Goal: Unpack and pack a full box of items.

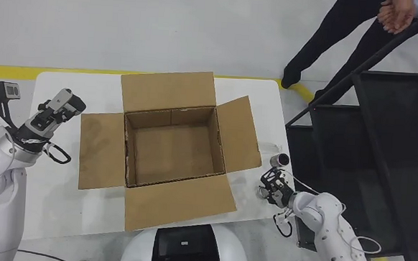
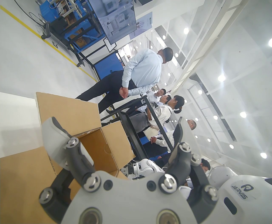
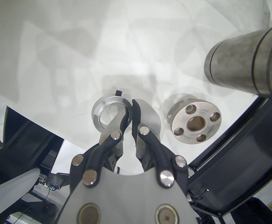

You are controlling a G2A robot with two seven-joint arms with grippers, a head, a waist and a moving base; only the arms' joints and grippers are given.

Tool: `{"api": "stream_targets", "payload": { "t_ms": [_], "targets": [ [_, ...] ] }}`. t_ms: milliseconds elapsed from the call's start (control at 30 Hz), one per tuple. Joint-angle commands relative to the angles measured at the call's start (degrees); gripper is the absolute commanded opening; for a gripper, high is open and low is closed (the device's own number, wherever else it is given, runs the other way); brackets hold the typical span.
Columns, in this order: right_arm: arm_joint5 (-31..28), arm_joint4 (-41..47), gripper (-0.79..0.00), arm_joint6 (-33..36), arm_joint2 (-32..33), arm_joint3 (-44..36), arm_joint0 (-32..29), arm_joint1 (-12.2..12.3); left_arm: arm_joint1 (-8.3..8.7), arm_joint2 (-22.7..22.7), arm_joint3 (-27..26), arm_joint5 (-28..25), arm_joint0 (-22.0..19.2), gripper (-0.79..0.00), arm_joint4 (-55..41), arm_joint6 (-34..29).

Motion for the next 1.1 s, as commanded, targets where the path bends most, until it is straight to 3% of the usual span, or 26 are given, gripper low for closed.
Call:
{"api": "stream_targets", "payload": {
  "t_ms": [0, 267, 600, 833, 1067],
  "targets": [
    [0.05, 0.13, -0.785, -0.01, 0.13, -0.42, -0.23, 0.11, 0.0, 0.0, 0.0, 0.0, 0.0, 0.0, 0.0, 0.0],
    [-1.17, 4.89, -0.785, -1.67, 2.55, -3.13, -2.13, 0.64, 0.0, 0.0, 0.0, 0.0, 0.0, 0.0, 0.0, 0.0],
    [-7.74, 21.79, -0.785, -5.5, 12.16, -14.57, -11.35, 1.67, 0.0, 0.0, 0.0, 0.0, 0.0, 0.0, 0.0, 0.0],
    [-7.31, 27.78, -0.785, -8.85, 15.97, -25.44, -17.41, 1.82, 0.0, 0.0, 0.0, 0.0, 0.0, 0.0, 0.0, 0.0],
    [-5.61, 30.51, -0.785, -11.68, 16.62, -30.94, -19.27, 1.8, 0.0, 0.0, 0.0, 0.0, 0.0, 0.0, 0.0, 0.0]
  ]
}}
